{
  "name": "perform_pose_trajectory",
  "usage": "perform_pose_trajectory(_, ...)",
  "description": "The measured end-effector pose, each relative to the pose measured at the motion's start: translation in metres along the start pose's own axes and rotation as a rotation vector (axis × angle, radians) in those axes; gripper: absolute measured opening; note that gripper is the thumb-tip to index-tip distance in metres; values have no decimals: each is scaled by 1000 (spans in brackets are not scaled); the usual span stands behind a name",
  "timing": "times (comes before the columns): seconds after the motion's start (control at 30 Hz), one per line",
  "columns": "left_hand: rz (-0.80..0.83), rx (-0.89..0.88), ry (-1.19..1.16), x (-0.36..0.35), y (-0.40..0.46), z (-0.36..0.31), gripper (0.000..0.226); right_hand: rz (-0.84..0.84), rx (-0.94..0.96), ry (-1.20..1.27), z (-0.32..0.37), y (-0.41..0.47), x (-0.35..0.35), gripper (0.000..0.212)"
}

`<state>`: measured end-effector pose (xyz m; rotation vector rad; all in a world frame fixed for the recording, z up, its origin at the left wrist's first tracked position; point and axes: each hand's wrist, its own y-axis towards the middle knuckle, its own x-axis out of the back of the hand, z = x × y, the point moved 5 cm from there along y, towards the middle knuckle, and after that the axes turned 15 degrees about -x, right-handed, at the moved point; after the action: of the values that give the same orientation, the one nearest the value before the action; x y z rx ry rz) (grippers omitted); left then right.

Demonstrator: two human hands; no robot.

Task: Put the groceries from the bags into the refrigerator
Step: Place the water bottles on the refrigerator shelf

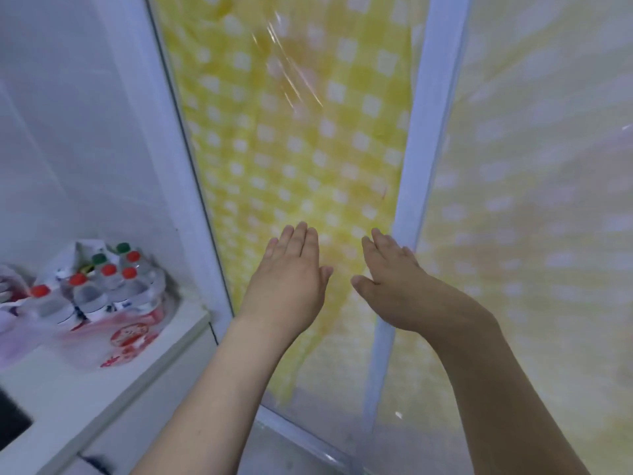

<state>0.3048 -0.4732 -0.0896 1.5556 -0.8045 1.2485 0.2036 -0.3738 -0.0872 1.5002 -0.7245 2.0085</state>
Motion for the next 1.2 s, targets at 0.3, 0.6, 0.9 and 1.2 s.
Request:
perform_pose_trajectory(0.3,-7,272,32,23,-88,119,65,101,274,-22,141,16,-40,65)
perform_pose_trajectory(0.6,-34,508,104,49,-188,241,65,168,524,3,303,14,-90,64)
perform_pose_trajectory(0.9,-26,623,51,37,-227,320,66,230,615,-50,391,38,-128,65)
perform_pose_trajectory(1.2,-28,730,-5,10,-214,416,67,241,706,-89,469,124,-162,65)
